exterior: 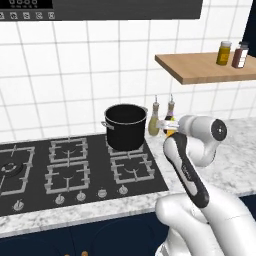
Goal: Put the corn and avocado in the pot. Retrieve the spatula and lightly stir the vegetables in the pot.
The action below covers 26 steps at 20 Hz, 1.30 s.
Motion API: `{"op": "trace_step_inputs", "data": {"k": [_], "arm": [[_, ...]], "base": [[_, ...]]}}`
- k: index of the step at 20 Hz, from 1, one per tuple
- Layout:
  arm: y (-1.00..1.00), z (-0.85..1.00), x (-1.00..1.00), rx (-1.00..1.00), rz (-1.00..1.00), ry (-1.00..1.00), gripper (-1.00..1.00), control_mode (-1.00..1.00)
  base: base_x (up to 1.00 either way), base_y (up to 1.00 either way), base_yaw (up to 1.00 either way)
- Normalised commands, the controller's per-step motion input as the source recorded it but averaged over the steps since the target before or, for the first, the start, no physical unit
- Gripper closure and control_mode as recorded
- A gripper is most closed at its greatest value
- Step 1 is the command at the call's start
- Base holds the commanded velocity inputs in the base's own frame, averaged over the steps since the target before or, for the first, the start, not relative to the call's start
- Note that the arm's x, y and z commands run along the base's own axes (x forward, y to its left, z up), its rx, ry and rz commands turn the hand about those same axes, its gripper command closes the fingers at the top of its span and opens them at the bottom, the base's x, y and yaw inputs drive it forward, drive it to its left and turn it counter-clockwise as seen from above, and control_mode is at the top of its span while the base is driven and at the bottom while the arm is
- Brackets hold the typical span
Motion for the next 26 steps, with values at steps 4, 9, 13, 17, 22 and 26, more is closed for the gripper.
{"op": "trace_step_inputs", "data": {"k": [4,9,13,17,22,26], "arm": [[0.27,0.84,0.41,0.03,0.0,-0.15,1.0,-1.0],[0.18,0.46,0.62,0.0,0.03,-0.2,1.0,-1.0],[0.27,0.13,0.69,0.0,0.04,-0.19,1.0,-1.0],[0.32,-0.11,0.75,0.0,0.06,-0.13,1.0,-1.0],[0.17,-0.17,0.67,0.0,0.06,-0.14,1.0,-1.0],[0.02,-0.49,0.58,-0.05,0.05,-0.09,1.0,-1.0]], "base": [[0.0,0.0,0.0],[0.0,0.0,0.0],[0.0,0.0,0.0],[0.0,0.0,0.0],[0.0,0.0,0.0],[0.0,0.0,0.0]]}}
